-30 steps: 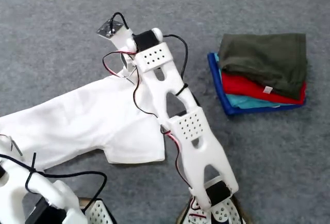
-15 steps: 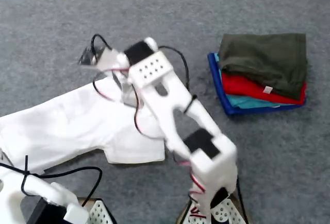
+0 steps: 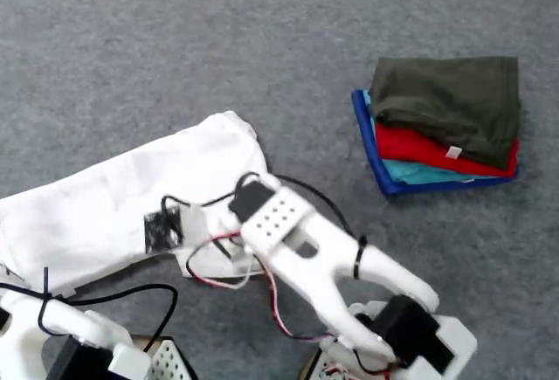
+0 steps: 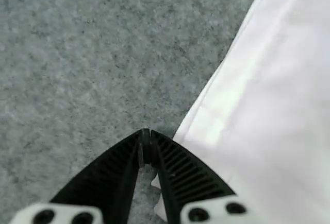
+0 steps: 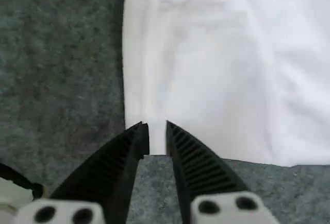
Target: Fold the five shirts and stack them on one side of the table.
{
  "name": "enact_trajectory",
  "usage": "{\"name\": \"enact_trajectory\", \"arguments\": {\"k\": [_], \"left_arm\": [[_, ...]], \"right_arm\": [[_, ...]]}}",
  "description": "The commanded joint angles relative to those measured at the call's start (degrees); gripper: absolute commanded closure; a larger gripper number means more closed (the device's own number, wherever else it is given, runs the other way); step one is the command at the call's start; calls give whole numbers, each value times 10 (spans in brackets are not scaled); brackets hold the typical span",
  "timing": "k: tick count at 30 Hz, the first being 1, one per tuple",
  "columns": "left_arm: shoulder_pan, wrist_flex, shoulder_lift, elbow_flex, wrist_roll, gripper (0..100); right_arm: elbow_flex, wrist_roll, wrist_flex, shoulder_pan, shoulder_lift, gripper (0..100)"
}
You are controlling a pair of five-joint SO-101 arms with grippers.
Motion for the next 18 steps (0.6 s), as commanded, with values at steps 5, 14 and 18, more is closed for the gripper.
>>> {"name": "enact_trajectory", "arguments": {"k": [5, 14, 18], "left_arm": [[-7, -11, -15, -4, 7, 981], [-18, -11, -15, -6, 7, 981], [-18, -11, -15, -6, 7, 981]], "right_arm": [[29, -6, -14, -72, -51, 840], [43, -26, -76, -73, 16, 839], [40, -27, -97, -73, 44, 839]]}}
